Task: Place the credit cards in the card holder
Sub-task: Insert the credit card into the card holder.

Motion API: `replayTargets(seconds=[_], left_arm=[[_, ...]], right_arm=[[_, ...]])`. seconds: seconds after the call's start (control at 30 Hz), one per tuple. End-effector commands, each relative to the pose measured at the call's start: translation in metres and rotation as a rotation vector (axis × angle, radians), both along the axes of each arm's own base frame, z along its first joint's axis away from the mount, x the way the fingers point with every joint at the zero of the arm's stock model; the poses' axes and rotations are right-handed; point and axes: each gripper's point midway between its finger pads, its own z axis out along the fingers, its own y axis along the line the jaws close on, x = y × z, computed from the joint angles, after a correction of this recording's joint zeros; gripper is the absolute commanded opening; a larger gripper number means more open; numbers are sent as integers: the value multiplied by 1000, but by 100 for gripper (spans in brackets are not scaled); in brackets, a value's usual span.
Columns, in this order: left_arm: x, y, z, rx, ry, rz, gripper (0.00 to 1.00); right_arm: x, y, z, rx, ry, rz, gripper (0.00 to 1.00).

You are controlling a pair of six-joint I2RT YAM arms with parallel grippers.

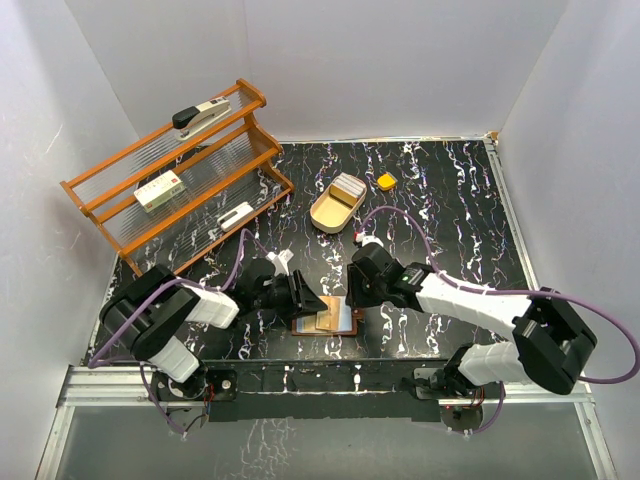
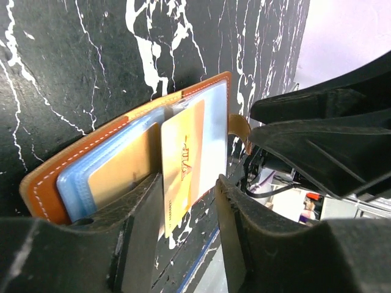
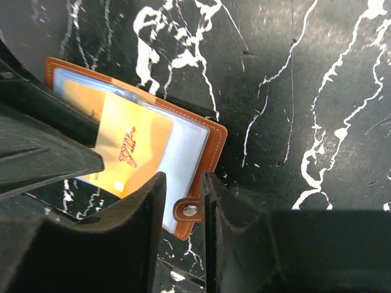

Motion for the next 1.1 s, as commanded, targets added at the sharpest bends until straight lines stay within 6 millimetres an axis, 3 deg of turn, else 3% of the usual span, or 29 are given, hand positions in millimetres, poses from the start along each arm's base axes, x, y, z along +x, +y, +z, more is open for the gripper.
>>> replayTargets(seconds=[0.0, 0.37, 0.6, 1.07], left_arm=[[6, 6, 0, 87, -32, 19, 40], [10, 5, 0, 171, -52, -10, 45], [6, -2, 0, 188, -64, -38, 47], [1, -29, 1, 199, -75, -73, 45]], right_arm=[[11, 5, 26, 30, -58, -32, 29], [1, 13, 3, 80, -4, -17, 27], [-1, 7, -15, 41, 16, -27, 22], [-5, 1, -24, 57, 2, -46, 20]])
